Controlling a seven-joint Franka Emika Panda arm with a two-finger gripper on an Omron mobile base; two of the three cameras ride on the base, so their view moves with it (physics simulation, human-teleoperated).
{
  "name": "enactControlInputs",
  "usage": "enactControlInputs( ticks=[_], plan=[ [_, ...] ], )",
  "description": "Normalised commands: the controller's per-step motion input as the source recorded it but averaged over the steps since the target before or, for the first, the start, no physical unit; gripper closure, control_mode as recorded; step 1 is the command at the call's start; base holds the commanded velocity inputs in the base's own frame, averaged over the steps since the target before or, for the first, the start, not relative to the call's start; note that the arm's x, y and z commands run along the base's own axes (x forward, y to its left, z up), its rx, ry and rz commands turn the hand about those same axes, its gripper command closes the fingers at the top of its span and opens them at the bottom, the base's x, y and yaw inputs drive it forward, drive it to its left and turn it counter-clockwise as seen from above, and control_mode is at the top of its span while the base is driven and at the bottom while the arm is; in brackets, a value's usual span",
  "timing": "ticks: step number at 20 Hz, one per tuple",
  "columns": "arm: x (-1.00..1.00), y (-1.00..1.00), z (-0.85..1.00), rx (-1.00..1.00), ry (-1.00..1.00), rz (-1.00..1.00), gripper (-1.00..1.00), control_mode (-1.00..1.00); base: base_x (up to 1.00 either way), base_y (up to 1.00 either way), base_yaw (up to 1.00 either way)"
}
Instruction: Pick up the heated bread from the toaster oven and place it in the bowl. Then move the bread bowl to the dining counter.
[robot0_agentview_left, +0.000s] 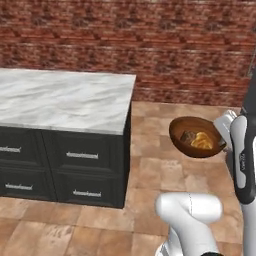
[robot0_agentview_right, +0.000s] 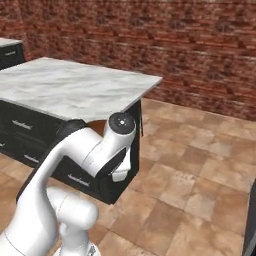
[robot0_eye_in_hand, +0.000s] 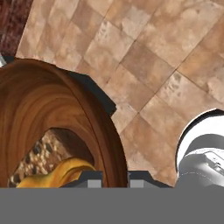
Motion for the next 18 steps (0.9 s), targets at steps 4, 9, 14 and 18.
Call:
enactControlInputs(
  ticks=[4, 9, 14, 18],
  plan=[
    [0.00, 0.00, 0.00, 0.00, 0.00, 0.00, 1.00, 1.00, 1.00, 1.00, -0.02],
    [0.00, 0.00, 0.00, 0.00, 0.00, 0.00, 1.00, 1.00, 1.00, 1.00, 0.00],
    [0.00, 0.00, 0.00, 0.00, 0.00, 0.00, 1.00, 1.00, 1.00, 1.00, -0.12],
    [0.00, 0.00, 0.00, 0.00, 0.00, 0.00, 1.00, 1.00, 1.00, 1.00, -0.29]
  ],
)
